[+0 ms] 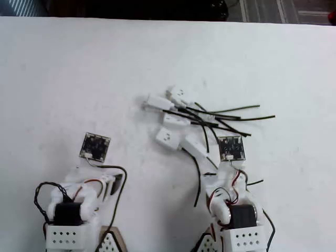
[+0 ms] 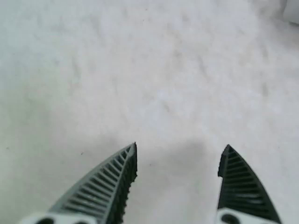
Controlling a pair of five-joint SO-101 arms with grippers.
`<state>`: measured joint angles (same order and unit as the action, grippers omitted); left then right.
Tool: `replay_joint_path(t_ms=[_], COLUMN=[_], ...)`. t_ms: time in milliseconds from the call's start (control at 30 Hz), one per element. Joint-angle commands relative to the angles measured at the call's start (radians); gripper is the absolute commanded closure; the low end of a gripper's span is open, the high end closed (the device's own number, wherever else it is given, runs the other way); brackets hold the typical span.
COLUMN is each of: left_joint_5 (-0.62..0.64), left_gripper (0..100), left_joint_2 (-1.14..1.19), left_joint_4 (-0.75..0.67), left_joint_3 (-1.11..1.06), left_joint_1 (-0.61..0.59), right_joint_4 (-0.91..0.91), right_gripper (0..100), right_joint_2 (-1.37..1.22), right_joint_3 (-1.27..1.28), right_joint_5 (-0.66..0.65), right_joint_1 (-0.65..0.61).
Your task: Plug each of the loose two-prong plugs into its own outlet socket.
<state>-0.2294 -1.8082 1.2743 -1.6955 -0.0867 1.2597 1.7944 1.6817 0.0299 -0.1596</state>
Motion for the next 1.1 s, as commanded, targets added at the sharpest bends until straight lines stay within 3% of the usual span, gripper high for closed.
replay_joint_path(t_ms=[0, 400, 533, 700, 833, 933, 1067], left_joint_5=[0.006, 0.002, 0.002, 0.008, 0.009, 0.009, 0.009], left_gripper=[72, 72, 72, 72, 72, 80, 96], left_joint_2=[-0.005, -0.007, -0.007, -0.007, -0.007, -0.007, -0.007], left_joint_4=[0.003, 0.0, -0.101, -0.192, -0.192, -0.19, -0.175], left_joint_3=[0.003, 0.005, 0.029, 0.052, 0.054, 0.061, 0.083], left_joint_1=[0.008, 0.001, 0.007, 0.008, 0.01, 0.01, 0.008], right_joint_4=[0.008, 0.008, 0.008, 0.008, 0.012, 0.008, 0.008], right_gripper=[98.0, 97.8, 97.8, 97.8, 97.8, 98.0, 98.0], right_joint_2=[0.004, 0.004, 0.005, 0.007, 0.007, 0.007, 0.007], right_joint_3=[0.009, 0.009, 0.009, -0.002, -0.057, -0.103, -0.172], right_joint_5=[0.0, 0.008, -0.003, -0.127, -0.259, -0.342, -0.353], right_joint_1=[0.004, -0.013, -0.015, -0.033, 0.071, 0.165, 0.208])
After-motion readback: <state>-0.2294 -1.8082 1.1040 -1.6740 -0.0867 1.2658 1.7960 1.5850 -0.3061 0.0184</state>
